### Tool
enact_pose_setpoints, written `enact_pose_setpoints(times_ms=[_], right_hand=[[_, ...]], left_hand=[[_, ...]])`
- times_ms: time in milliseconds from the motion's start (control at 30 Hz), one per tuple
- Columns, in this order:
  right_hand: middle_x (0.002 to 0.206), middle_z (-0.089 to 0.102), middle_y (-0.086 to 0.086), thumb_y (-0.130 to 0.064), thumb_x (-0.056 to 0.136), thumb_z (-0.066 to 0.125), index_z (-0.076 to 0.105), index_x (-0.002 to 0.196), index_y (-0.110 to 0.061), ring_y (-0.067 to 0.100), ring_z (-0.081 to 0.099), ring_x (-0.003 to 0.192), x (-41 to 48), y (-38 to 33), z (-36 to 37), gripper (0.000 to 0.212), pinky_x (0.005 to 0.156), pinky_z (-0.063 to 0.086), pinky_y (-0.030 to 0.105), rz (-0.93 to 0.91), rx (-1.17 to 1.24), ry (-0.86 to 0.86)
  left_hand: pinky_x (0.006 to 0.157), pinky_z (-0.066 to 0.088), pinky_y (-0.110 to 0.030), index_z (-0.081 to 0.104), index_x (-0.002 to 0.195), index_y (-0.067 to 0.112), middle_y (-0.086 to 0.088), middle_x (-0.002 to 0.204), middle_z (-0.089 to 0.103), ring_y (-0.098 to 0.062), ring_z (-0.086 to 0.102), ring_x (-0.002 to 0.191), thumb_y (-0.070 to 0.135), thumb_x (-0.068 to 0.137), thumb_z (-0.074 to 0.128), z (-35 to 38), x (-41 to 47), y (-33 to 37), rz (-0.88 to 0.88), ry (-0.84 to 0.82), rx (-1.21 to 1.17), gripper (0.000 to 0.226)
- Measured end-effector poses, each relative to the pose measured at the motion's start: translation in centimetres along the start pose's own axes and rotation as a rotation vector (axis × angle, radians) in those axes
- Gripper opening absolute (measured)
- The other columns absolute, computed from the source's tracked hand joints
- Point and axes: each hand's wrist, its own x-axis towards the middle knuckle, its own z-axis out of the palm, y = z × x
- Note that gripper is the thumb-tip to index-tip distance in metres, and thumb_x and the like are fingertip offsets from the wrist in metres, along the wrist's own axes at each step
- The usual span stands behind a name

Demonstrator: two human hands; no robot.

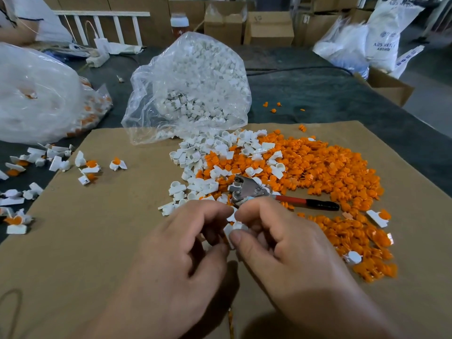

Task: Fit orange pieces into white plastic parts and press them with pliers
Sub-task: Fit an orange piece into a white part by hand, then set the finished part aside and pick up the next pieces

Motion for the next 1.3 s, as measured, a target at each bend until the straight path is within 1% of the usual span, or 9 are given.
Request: enact_pose_setpoints(times_ms=[133, 333, 500, 667, 767, 833, 933, 1100, 1300], right_hand=[[0.082, 0.064, -0.016, -0.048, 0.088, 0.056, 0.049, 0.101, -0.049, 0.006, 0.062, 0.064, 0.0, -0.1, -0.1, 0.015, 0.052, 0.053, 0.024, 0.071, 0.115, -0.055], [0.059, 0.063, -0.013, -0.037, 0.09, 0.062, 0.06, 0.093, -0.042, 0.002, 0.055, 0.043, 0.2, -0.4, -0.5, 0.007, 0.042, 0.042, 0.013, 0.196, 0.362, -0.087], [0.051, 0.061, 0.0, -0.06, 0.079, 0.052, 0.062, 0.092, -0.037, 0.01, 0.053, 0.039, 0.5, -0.6, -1.1, 0.028, 0.041, 0.044, 0.023, 0.237, 0.463, -0.184], [0.054, 0.061, 0.002, -0.06, 0.09, 0.05, 0.065, 0.088, -0.029, 0.016, 0.054, 0.042, 0.5, -0.4, -1.0, 0.034, 0.042, 0.045, 0.032, 0.229, 0.552, -0.202], [0.07, 0.063, -0.01, -0.063, 0.087, 0.044, 0.06, 0.088, -0.038, 0.005, 0.058, 0.055, 0.2, 0.1, -1.2, 0.029, 0.047, 0.048, 0.026, 0.108, 0.139, -0.037], [0.076, 0.059, -0.014, -0.054, 0.089, 0.042, 0.057, 0.088, -0.037, 0.005, 0.057, 0.071, 0.1, 0.7, -1.6, 0.022, 0.057, 0.048, 0.026, -0.005, -0.245, 0.086], [0.088, 0.055, -0.014, -0.046, 0.093, 0.037, 0.059, 0.099, -0.035, 0.008, 0.052, 0.081, 0.4, 0.6, -1.8, 0.026, 0.062, 0.045, 0.027, -0.049, -0.571, 0.067], [0.103, 0.044, -0.016, -0.049, 0.097, 0.033, 0.047, 0.125, -0.04, 0.006, 0.044, 0.092, 0.6, 0.6, -2.2, 0.033, 0.062, 0.036, 0.021, -0.011, -0.693, -0.027], [0.103, 0.048, -0.012, -0.041, 0.094, 0.052, 0.054, 0.118, -0.034, 0.012, 0.048, 0.093, 0.7, 0.6, -1.5, 0.024, 0.065, 0.044, 0.025, -0.056, -0.7, -0.098]], left_hand=[[0.071, 0.043, -0.004, 0.055, 0.114, 0.048, 0.025, 0.102, 0.06, 0.005, 0.06, 0.088, 0.041, 0.078, 0.057, 0.0, 0.2, 0.1, 0.104, 0.014, 0.012, 0.037], [0.074, 0.045, -0.01, 0.059, 0.111, 0.03, 0.019, 0.105, 0.059, 0.003, 0.058, 0.094, 0.035, 0.083, 0.062, 0.1, 0.6, -0.5, 0.265, -0.018, 0.083, 0.028], [0.067, 0.047, -0.016, 0.057, 0.097, 0.042, 0.023, 0.094, 0.059, -0.001, 0.06, 0.084, 0.052, 0.083, 0.059, 0.0, 0.5, -0.4, 0.149, -0.008, 0.03, 0.018], [0.054, 0.047, -0.018, 0.063, 0.086, 0.039, 0.012, 0.072, 0.066, -0.006, 0.061, 0.063, 0.069, 0.074, 0.056, 0.3, 0.2, -0.1, -0.093, 0.093, -0.134, 0.033], [0.051, 0.051, -0.034, 0.067, 0.086, 0.033, 0.001, 0.062, 0.068, -0.015, 0.061, 0.053, 0.068, 0.065, 0.066, 0.3, 0.3, -0.1, -0.258, 0.096, -0.345, 0.041], [0.046, 0.049, -0.024, 0.069, 0.081, 0.029, -0.003, 0.06, 0.068, -0.015, 0.062, 0.051, 0.056, 0.066, 0.078, 0.3, 0.6, -0.3, -0.333, 0.087, -0.513, 0.031], [0.045, 0.048, -0.021, 0.072, 0.078, 0.027, -0.005, 0.063, 0.065, -0.017, 0.063, 0.053, 0.038, 0.065, 0.088, 0.5, 1.0, -0.5, -0.406, 0.081, -0.692, 0.024], [0.046, 0.048, -0.023, 0.074, 0.082, 0.027, -0.007, 0.067, 0.067, -0.018, 0.064, 0.055, 0.042, 0.058, 0.072, 0.5, 1.1, -0.8, -0.447, 0.083, -0.744, 0.028], [0.042, 0.046, -0.022, 0.074, 0.077, 0.025, -0.006, 0.065, 0.067, -0.018, 0.062, 0.052, 0.032, 0.062, 0.069, 0.6, 1.4, -0.8, -0.476, 0.084, -0.759, 0.018]])
